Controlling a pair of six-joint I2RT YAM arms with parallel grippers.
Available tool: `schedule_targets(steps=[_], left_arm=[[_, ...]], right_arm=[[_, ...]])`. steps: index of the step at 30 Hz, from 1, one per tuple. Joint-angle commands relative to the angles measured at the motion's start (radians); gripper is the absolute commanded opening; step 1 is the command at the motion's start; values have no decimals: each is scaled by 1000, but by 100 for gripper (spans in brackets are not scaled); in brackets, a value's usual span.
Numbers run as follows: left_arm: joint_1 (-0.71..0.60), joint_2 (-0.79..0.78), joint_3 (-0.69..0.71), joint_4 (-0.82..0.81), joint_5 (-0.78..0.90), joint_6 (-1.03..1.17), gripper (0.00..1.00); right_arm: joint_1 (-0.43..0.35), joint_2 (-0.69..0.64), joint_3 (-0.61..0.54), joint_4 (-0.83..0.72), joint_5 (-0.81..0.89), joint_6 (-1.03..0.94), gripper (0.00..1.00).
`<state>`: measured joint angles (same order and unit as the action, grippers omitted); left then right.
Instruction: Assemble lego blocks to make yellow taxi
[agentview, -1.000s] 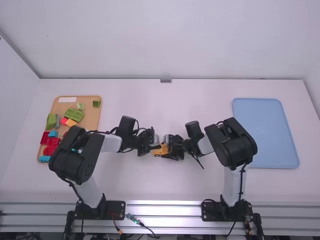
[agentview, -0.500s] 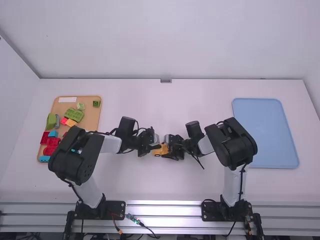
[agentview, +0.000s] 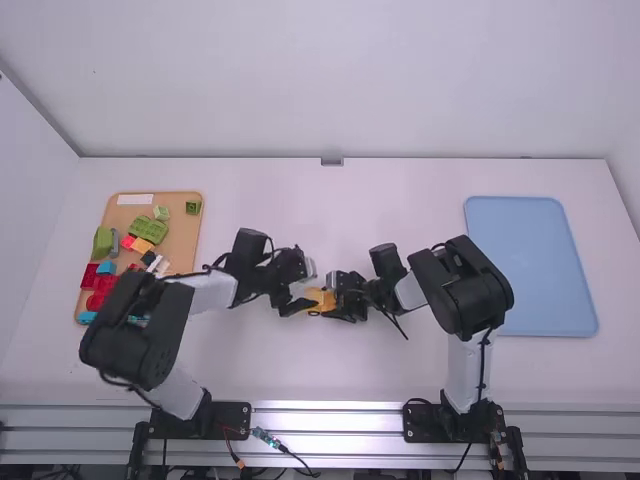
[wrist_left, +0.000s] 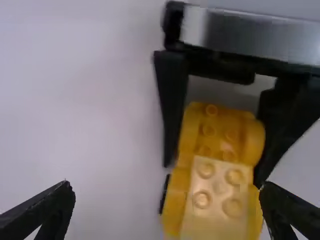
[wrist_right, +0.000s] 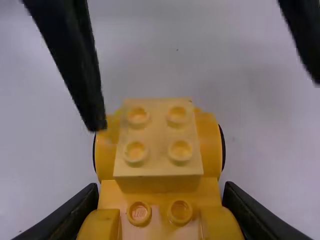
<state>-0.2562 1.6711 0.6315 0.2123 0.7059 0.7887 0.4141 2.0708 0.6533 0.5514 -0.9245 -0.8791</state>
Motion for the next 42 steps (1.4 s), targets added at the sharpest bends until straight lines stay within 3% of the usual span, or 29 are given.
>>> schedule_targets(steps=[1, 6, 8, 9, 10, 11, 12, 18, 21, 30, 34, 42], left_arm=[[20, -137, 0, 3, -83, -68, 99], [52, -363, -2, -19, -74, -66, 99], [62, -448, -2, -52, -99, -67, 99], [58, -493, -2, -83, -129, -66, 99], [58, -497, -2, -85, -131, -67, 99], [60, -519, -3, -110, -151, -67, 99], [63, -526, -3, -123, -156, -66, 99], [66, -529, -19, -177, -227, -60, 99], [64, -512, -31, -168, -258, -59, 99], [60, -506, -37, -169, -345, -59, 99], [60, -506, -37, -147, -463, -59, 99], [60, -506, -37, -164, -465, -148, 99]], right_arm=[[-2, 25, -12, -13, 95, -7, 55], [-2, 25, -12, -13, 95, -8, 58], [-2, 25, -12, -12, 95, -7, 72], [-2, 25, -12, -13, 92, -7, 84], [-2, 25, -13, -13, 92, -7, 86], [-2, 25, -12, -13, 92, -6, 98], [-2, 24, -12, -12, 92, 3, 99], [-3, 5, -13, -33, 135, 45, 99], [-16, -40, -13, -116, 195, 44, 99], [-66, -344, -12, -570, 443, -39, 99], [-96, -492, -13, -691, 660, 25, 99], [-145, -623, -13, -709, 933, 72, 99]])
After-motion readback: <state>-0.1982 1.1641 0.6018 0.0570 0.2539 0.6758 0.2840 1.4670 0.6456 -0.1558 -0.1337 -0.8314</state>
